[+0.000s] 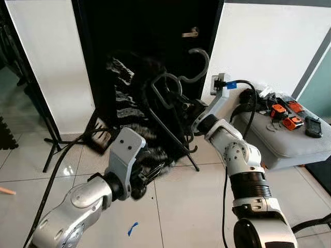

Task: Hang hanger

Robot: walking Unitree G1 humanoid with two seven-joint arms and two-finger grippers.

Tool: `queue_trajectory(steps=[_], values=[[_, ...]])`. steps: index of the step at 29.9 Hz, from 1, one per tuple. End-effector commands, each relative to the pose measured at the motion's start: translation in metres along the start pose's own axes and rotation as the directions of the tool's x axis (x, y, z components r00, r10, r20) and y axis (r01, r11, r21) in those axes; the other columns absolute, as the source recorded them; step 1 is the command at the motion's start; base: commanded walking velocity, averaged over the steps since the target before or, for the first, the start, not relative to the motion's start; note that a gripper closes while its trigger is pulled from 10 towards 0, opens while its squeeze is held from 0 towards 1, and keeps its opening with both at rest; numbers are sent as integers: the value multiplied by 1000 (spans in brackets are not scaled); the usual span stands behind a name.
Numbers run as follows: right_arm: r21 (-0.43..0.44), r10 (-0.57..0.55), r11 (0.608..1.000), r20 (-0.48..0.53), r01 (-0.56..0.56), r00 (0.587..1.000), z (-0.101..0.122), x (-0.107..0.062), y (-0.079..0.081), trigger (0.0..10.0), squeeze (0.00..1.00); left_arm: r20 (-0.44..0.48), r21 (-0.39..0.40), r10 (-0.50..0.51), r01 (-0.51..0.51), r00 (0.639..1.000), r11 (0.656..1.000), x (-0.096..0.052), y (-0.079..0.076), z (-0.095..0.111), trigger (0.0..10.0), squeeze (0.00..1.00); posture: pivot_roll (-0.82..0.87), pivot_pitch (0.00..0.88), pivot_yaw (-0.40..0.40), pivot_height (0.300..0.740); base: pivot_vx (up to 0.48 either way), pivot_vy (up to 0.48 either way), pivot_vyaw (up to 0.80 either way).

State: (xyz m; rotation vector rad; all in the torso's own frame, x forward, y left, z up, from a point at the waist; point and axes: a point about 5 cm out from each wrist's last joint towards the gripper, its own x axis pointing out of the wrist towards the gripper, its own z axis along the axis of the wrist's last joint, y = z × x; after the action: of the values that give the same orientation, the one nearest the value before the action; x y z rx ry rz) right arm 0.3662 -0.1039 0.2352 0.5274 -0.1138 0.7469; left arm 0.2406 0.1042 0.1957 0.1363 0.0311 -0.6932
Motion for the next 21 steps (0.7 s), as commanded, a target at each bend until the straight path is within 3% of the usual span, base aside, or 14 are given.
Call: queue_trajectory(steps=[1, 7, 9, 11, 12, 13, 14, 15, 16, 19, 21], values=[[-8, 52, 999, 66, -51, 996, 12, 4, 9, 10000, 0, -13, -6, -4, 4, 1000, 1000, 3, -2, -3, 10000, 1000, 55, 9, -43, 740, 0, 0, 0], [-26, 97, 995, 35, -96, 995, 6, 5, 15, 10000, 0, -22, 26, -7, 7, 1000, 1000, -5, 4, 2, 10000, 1000, 58, 15, -45, 740, 0, 0, 0], [-51, 124, 991, 11, -123, 992, 3, 3, 16, 10000, 0, 1, 62, 11, -11, 1000, 998, -16, 17, 15, 10000, 1000, 61, 15, -47, 740, 0, 0, 0], [-51, 124, 991, 11, -123, 992, 3, 3, 16, 10000, 0, 1, 62, 11, -11, 1000, 998, -16, 17, 15, 10000, 1000, 61, 15, -47, 740, 0, 0, 0], [-87, 164, 982, -26, -165, 986, 0, 0, 18, 10000, 0, 28, 108, 49, -52, 998, 993, -27, 34, 28, 10000, 1000, 64, 15, -50, 740, 0, 0, 0], [-128, 236, 961, -87, -246, 968, -8, -5, 24, 10000, 0, 111, 114, 93, -106, 989, 988, -40, 55, 51, 10000, 1000, 68, 14, -51, 740, 0, 0, 0], [-146, 302, 936, -140, -321, 943, -16, -10, 30, 10000, 0, 181, 137, 102, -128, 978, 982, -54, 72, 74, 10000, 667, 70, 14, -51, 740, 0, 0, 0], [-150, 342, 918, -172, -368, 924, -21, -13, 34, 10000, 0, 227, 150, 100, -136, 969, 979, -64, 81, 88, 10000, 667, 70, 14, -51, 740, 0, 0, 0], [-152, 373, 902, -197, -404, 907, -24, -16, 37, 10000, 0, 253, 178, 71, -119, 965, 977, -72, 87, 101, 10000, 0, 74, 11, -49, 740, 0, 0, 0], [-153, 386, 894, -208, -420, 899, -26, -17, 38, 10000, 0, 258, 201, 49, -104, 965, 974, -77, 90, 107, 10000, 0, 74, 11, -49, 740, 0, 0, 0], [-152, 429, 869, -242, -471, 870, -31, -20, 42, 10000, 0, 223, 283, -34, -31, 974, 959, -84, 93, 125, 10000, 0, 86, 8, -41, 740, 0, 0, 0]])
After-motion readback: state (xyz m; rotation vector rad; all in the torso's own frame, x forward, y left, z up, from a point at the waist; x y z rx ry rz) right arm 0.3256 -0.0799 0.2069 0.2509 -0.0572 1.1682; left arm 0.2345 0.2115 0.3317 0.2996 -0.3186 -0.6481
